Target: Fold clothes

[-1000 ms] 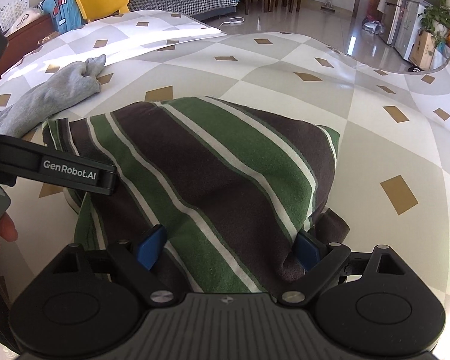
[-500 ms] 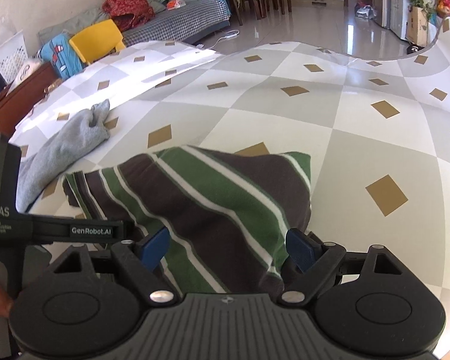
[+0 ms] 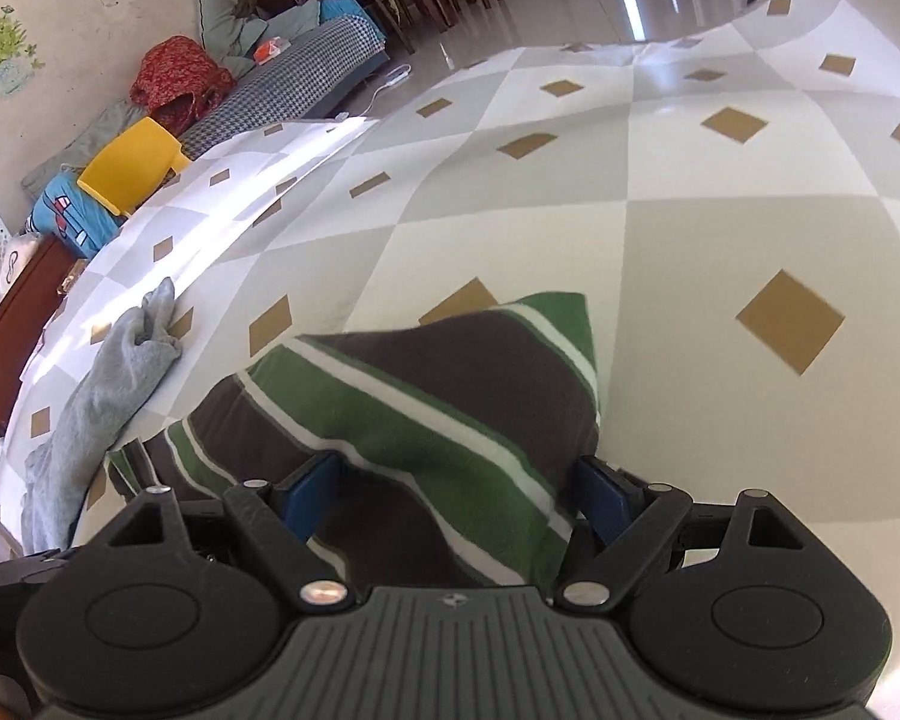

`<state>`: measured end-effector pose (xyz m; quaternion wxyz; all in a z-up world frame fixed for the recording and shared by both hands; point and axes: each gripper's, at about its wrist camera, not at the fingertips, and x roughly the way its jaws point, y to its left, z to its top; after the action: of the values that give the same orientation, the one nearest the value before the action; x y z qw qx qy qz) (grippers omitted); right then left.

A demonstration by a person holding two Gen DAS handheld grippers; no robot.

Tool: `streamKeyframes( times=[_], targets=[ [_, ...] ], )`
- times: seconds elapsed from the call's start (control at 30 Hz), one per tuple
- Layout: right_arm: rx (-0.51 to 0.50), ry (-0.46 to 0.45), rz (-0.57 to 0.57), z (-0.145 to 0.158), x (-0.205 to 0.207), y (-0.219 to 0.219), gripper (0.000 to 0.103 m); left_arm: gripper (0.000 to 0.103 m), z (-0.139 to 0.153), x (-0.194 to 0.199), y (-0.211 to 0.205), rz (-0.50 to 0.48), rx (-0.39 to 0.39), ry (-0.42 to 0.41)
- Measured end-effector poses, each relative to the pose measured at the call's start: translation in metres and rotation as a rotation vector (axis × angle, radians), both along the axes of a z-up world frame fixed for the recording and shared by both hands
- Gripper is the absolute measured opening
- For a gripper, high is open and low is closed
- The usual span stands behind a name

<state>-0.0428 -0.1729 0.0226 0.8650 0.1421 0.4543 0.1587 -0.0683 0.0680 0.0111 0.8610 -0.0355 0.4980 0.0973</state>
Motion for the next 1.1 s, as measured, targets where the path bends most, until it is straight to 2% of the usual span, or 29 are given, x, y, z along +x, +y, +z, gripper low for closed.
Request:
streamKeyframes(
  times=[0.07,0.13,0.2,0.37,0.5,0.67,0.83,1.0,1.1],
  targets=[
    [-0.025,-0.029,0.014,-0.001,-0.002,0.006,0.084,0.103,0.0,-0.001,-0.002,-0.005,0.011,-0.005],
    [-0.046,-0.054,0.043,-0.002,-0.004,0.011,0.079,0.103,0.001,-0.002,-0.004,-0.011,0.014,-0.009],
    [-0.045,-0.069,0.054,-0.003,-0.005,0.013,0.067,0.103,0.001,-0.002,-0.004,-0.013,0.004,-0.009],
    [-0.011,-0.099,0.062,0.0,-0.006,0.009,0.045,0.103,0.003,-0.003,-0.008,-0.021,-0.005,-0.023],
    [0.033,-0.157,0.085,0.011,-0.01,0.008,0.029,0.103,0.008,0.001,-0.016,-0.036,-0.06,-0.024],
    [0.102,-0.279,0.123,0.039,-0.018,0.008,0.026,0.103,0.026,0.005,-0.028,-0.055,-0.076,-0.064],
    [0.138,-0.429,0.151,0.075,-0.031,0.004,0.026,0.103,0.057,0.009,-0.029,-0.042,-0.117,-0.133],
    [0.148,-0.535,0.106,0.102,-0.041,-0.009,0.026,0.103,0.086,0.012,-0.043,-0.066,-0.162,-0.19],
    [0.119,-0.601,0.088,0.117,-0.048,-0.015,0.026,0.103,0.096,0.009,-0.054,-0.097,-0.178,-0.208]
  ],
)
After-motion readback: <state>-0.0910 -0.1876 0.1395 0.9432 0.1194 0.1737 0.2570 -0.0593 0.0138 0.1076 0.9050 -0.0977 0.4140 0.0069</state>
